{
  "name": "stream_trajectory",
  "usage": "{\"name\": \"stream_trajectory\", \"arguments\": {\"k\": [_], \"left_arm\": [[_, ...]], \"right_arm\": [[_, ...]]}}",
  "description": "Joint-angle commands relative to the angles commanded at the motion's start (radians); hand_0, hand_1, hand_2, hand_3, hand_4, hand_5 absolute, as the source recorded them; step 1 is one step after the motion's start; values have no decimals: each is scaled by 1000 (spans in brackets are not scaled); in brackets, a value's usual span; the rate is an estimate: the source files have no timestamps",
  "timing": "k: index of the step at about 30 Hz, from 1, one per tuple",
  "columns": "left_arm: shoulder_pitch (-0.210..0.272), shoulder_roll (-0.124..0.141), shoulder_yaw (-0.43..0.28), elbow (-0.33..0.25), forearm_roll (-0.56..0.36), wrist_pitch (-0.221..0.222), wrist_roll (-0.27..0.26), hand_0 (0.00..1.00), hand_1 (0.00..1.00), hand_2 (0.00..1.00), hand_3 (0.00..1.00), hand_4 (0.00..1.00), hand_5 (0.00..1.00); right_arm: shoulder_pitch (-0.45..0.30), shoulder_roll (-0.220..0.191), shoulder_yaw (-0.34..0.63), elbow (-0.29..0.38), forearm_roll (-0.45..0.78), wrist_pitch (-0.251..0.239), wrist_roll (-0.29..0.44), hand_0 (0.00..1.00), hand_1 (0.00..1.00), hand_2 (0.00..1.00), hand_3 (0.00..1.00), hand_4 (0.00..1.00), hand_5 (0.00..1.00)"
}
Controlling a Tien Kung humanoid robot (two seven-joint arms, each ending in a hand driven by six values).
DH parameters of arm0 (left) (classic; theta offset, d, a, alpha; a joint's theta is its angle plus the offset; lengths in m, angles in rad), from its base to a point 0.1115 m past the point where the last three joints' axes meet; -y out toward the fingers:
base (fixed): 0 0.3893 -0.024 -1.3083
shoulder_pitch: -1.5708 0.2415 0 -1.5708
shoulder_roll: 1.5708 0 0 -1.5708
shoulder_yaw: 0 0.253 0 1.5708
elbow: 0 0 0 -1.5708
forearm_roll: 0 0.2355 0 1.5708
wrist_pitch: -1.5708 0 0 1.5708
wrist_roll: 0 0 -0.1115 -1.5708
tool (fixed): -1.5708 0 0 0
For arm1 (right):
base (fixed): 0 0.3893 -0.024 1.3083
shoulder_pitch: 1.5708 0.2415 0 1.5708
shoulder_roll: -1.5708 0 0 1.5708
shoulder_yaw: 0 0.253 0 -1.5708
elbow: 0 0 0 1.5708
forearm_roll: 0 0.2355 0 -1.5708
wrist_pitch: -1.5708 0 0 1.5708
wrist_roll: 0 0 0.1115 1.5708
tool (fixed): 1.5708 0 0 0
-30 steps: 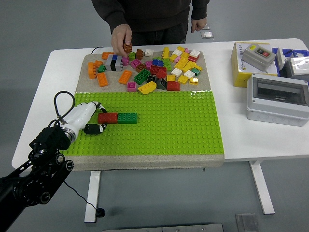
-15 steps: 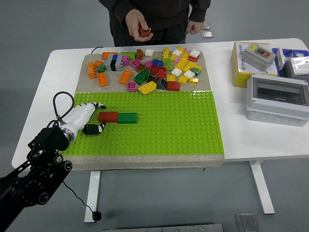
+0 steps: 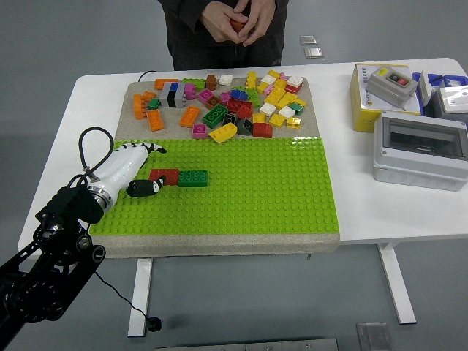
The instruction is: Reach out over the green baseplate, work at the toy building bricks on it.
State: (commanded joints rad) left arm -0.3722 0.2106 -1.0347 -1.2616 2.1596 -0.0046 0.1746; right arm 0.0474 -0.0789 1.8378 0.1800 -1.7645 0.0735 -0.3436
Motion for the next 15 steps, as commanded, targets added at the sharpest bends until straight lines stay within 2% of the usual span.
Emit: {"name": "stream_trajectory", "arguments": {"k": [15], "left_arm": [[28, 4, 6, 64, -16, 4, -5, 994, 924, 929, 782, 685, 273]], "right_arm": [[0, 1, 1, 0, 2, 2, 3, 692, 626, 621, 705, 321, 912]]}}
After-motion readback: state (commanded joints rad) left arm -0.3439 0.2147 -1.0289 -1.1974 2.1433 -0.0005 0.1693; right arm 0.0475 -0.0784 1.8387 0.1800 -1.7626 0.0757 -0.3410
